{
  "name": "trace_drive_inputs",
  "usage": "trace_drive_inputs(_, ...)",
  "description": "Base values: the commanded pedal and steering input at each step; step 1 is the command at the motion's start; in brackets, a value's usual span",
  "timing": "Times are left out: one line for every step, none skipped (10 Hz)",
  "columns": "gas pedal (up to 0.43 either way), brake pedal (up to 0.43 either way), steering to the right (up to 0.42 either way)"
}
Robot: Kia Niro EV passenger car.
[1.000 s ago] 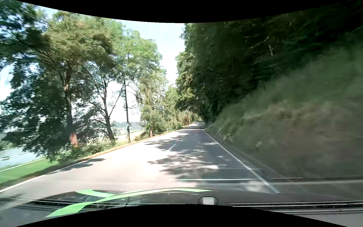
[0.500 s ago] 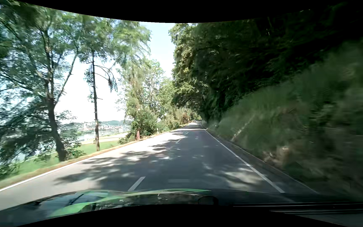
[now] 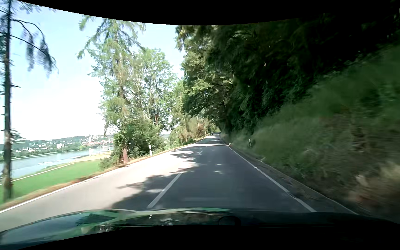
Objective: Follow the waypoints while adhering to traffic rules and regulations
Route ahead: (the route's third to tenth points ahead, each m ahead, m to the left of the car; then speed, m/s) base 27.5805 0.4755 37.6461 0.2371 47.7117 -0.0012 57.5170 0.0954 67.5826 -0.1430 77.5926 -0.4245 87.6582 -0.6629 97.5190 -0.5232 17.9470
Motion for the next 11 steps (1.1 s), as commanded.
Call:
trace_drive_inputs(0.138,0.000,0.003)
trace_drive_inputs(0.157,0.000,0.003)
trace_drive_inputs(0.169,0.000,0.003)
trace_drive_inputs(0.189,0.000,0.003)
trace_drive_inputs(0.189,0.000,0.003)
trace_drive_inputs(0.189,0.000,0.003)
trace_drive_inputs(0.177,0.000,0.003)
trace_drive_inputs(0.157,0.000,0.000)
trace_drive_inputs(0.157,0.000,0.000)
trace_drive_inputs(0.157,0.000,0.001)
trace_drive_inputs(0.169,0.000,0.000)
